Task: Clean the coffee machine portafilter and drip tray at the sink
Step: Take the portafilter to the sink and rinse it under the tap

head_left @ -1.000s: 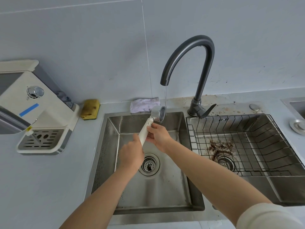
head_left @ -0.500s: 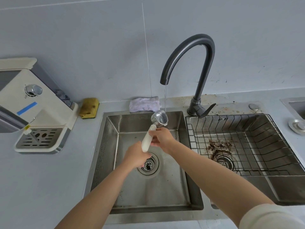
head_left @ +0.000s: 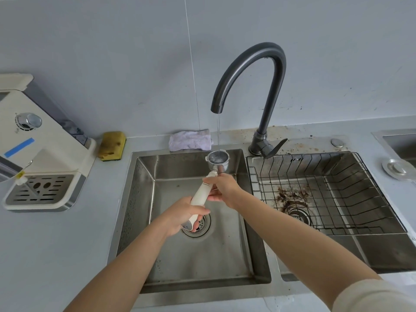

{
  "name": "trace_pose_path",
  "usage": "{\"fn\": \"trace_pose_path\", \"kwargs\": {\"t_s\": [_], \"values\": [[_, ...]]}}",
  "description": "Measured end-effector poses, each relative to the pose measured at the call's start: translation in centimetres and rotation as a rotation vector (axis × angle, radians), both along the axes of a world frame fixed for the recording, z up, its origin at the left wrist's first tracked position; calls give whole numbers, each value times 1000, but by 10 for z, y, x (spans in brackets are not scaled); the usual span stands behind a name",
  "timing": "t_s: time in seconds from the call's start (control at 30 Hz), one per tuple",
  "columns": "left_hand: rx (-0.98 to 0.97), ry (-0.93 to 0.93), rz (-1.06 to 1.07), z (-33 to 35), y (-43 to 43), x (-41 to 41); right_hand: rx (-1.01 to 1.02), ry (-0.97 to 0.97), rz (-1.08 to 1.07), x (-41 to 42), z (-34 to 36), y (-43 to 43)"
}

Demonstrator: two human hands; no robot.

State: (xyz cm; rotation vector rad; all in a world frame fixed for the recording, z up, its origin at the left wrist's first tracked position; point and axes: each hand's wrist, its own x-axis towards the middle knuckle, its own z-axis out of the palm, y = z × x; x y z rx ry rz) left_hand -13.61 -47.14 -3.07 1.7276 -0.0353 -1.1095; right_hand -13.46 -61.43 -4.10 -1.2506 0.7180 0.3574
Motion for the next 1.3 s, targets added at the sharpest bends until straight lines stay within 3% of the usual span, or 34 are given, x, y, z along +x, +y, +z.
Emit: {"fn": "trace_pose_path", "kwargs": {"t_s": [0.17, 0.4, 0.7, 0.97, 1.3], "values": [[-71, 52, -18, -5, -4, 0, 104, -46, -102, -2, 4, -4], [-124, 84, -110, -16, -17, 7, -103, -48, -99, 2, 2, -17], [-141, 45, -154, -29, -30, 20, -204, -110, -101, 12, 1, -25], [-149, -44, -123, -35, -32, 28, -234, -171, -88, 20, -1, -24], [-16, -233, -49, -42, -30, 33, -171, -210, -90, 24, -5, -18]]}}
